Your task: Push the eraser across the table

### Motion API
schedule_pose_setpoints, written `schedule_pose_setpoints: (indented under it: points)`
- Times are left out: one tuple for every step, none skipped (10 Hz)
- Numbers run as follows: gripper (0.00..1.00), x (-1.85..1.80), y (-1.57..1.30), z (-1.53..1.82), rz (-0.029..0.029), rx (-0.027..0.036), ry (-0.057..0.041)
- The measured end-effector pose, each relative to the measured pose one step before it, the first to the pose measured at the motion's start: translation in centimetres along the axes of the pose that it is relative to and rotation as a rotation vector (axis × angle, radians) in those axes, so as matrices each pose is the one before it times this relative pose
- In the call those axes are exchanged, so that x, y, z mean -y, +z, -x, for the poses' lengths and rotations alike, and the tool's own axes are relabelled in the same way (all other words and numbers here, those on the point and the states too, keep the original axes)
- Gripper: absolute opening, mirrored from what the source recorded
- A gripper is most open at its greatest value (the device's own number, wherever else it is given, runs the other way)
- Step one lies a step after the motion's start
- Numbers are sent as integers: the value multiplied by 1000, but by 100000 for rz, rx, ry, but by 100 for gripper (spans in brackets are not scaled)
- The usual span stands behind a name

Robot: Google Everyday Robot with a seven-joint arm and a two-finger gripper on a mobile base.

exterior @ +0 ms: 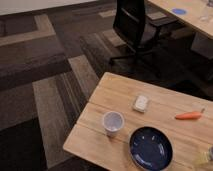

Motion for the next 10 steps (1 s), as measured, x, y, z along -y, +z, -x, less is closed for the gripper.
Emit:
schedule_pose_setpoints:
  points:
    - [65, 432, -293, 144, -1055, 1254, 1079]
    - [65, 547, -306, -6, -1192, 952, 1488]
    - [65, 392, -163, -97, -817, 540, 1301]
    - [65, 192, -82, -2, -440, 527, 771]
    - [65, 145, -23, -90, -320, 312, 769]
    - [65, 98, 17, -40, -200, 567, 667]
    - [65, -1, 52, -148, 29, -67, 337]
    - [65, -192, 237, -243, 729, -894, 252]
    - [65, 1, -5, -33, 54, -93, -15]
    - [65, -9, -5, 3, 22, 0, -32]
